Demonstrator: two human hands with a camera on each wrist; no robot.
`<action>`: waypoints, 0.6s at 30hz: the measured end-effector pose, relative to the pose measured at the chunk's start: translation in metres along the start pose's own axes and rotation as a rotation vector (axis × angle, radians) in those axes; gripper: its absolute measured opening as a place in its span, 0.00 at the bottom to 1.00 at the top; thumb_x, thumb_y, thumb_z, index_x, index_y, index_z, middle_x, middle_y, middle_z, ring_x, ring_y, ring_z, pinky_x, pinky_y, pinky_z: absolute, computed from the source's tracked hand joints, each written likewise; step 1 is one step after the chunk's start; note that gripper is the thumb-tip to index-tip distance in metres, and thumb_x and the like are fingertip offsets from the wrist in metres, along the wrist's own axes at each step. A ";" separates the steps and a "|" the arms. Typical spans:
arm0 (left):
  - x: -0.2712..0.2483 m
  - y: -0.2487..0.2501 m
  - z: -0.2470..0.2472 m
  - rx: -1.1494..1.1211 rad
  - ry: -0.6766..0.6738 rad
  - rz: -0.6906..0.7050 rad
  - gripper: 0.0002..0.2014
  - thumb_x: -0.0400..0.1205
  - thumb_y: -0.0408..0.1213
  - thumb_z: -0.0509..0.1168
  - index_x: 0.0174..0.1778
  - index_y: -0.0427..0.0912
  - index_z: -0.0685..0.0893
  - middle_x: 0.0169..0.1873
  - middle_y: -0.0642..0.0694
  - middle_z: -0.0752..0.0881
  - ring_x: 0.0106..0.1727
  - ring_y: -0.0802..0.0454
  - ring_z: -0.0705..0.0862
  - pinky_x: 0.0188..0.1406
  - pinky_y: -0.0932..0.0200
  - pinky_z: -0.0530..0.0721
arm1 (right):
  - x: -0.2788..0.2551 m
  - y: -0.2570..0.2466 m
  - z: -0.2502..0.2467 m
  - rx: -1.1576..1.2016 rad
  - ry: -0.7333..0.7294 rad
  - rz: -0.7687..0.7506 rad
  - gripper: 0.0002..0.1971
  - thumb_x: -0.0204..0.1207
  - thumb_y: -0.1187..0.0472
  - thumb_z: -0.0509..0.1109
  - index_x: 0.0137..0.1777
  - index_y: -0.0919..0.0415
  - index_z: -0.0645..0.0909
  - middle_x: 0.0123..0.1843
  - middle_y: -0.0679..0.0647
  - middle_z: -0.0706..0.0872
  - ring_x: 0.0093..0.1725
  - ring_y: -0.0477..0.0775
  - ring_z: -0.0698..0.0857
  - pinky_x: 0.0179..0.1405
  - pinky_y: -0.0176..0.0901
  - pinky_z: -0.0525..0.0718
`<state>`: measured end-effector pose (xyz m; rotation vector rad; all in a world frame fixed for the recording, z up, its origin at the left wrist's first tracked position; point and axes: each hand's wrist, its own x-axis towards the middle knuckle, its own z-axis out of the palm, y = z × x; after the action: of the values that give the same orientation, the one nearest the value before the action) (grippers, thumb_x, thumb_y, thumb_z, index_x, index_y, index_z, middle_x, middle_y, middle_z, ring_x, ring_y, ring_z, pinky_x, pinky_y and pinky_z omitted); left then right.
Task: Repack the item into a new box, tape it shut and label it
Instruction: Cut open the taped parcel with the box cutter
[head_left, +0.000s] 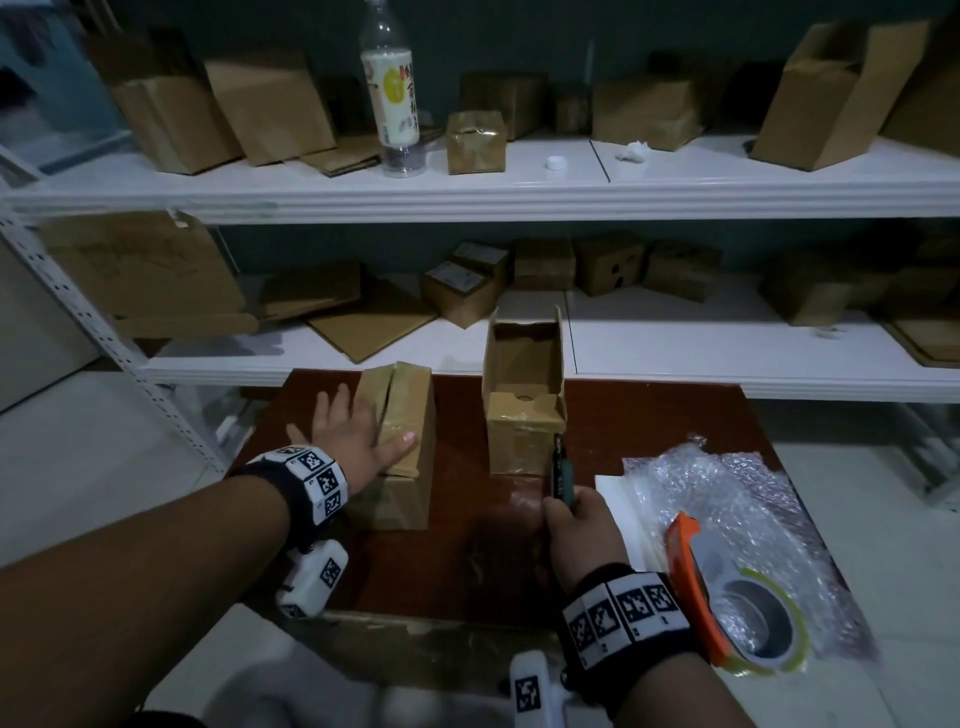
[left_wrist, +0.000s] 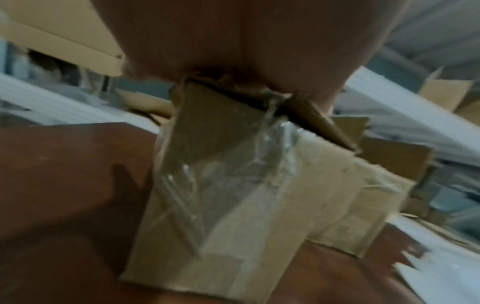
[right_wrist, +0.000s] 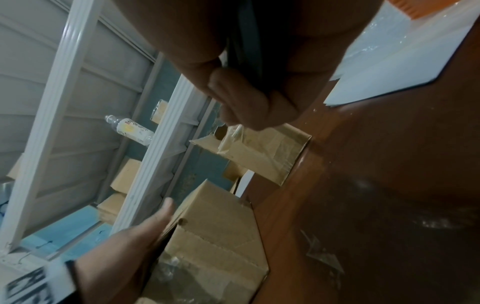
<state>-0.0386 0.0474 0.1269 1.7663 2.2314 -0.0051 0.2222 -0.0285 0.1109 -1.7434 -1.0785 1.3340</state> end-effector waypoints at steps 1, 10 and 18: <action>-0.006 0.002 -0.004 0.015 0.065 0.026 0.44 0.79 0.72 0.55 0.86 0.53 0.53 0.88 0.42 0.43 0.87 0.39 0.38 0.81 0.27 0.43 | 0.000 0.000 -0.001 0.009 0.003 0.002 0.05 0.85 0.60 0.63 0.57 0.56 0.79 0.45 0.58 0.89 0.38 0.56 0.89 0.32 0.44 0.87; -0.133 0.067 -0.013 -0.384 0.207 0.605 0.27 0.71 0.63 0.71 0.65 0.66 0.77 0.62 0.67 0.73 0.66 0.65 0.71 0.71 0.50 0.75 | 0.007 -0.012 -0.014 0.927 -0.214 0.320 0.28 0.85 0.34 0.58 0.65 0.58 0.80 0.44 0.63 0.88 0.44 0.63 0.88 0.43 0.58 0.90; -0.138 0.111 0.006 0.088 0.050 0.789 0.52 0.64 0.68 0.74 0.83 0.67 0.57 0.80 0.74 0.56 0.80 0.63 0.51 0.80 0.51 0.52 | -0.010 -0.007 -0.035 1.026 -0.322 0.321 0.44 0.80 0.25 0.49 0.77 0.62 0.76 0.67 0.70 0.87 0.68 0.69 0.87 0.75 0.65 0.78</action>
<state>0.0965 -0.0571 0.1729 2.5863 1.4340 0.1087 0.2532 -0.0360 0.1294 -0.9454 -0.1258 1.9332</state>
